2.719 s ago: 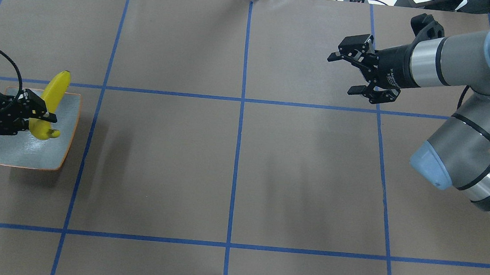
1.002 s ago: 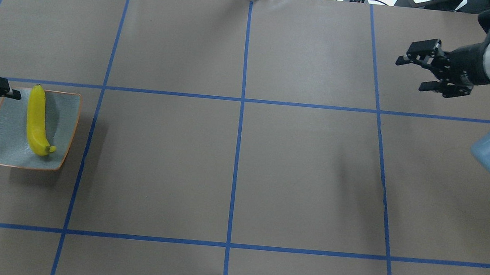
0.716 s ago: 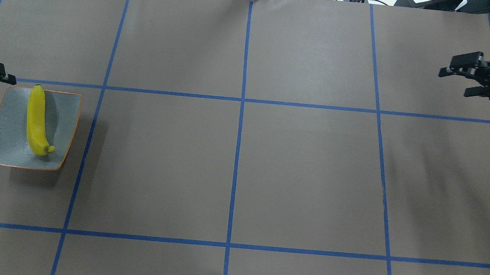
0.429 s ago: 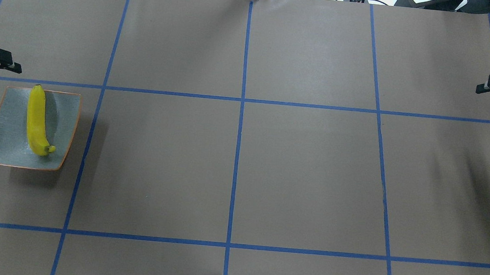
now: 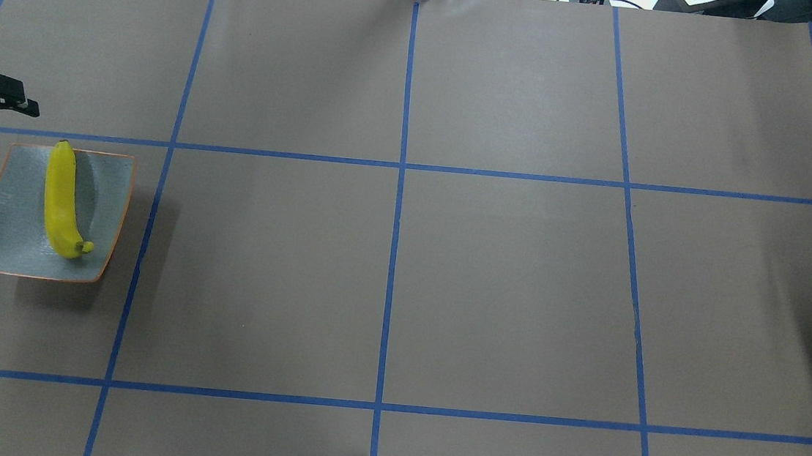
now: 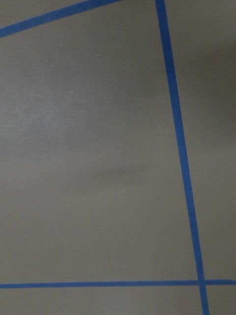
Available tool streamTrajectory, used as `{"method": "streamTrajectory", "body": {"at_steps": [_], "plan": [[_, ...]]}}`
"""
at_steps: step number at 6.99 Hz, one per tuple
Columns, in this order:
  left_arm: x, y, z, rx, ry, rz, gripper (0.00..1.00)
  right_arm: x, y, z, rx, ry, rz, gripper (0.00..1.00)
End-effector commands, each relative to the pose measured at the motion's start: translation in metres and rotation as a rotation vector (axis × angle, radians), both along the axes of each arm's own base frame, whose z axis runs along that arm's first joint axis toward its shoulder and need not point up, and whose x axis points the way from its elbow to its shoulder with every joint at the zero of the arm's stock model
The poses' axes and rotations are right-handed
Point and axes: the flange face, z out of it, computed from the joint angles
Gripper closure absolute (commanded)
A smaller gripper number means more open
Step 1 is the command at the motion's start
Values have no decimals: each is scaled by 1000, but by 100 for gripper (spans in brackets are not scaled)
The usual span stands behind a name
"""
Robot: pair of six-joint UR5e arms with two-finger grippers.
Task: Transfer all bananas from basket to plate
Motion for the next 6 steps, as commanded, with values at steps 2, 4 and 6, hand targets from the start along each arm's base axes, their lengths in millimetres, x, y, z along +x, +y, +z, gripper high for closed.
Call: {"method": "streamTrajectory", "body": {"at_steps": [2,4,6], "plan": [[1,0,5,-5,-3,1,0,30,18,45,167,229,-191,0],[2,-1,9,-12,-6,2,0,26,43,55,154,127,-275,0],[3,-2,13,-18,-9,4,0,24,53,58,147,88,-298,0]]}}
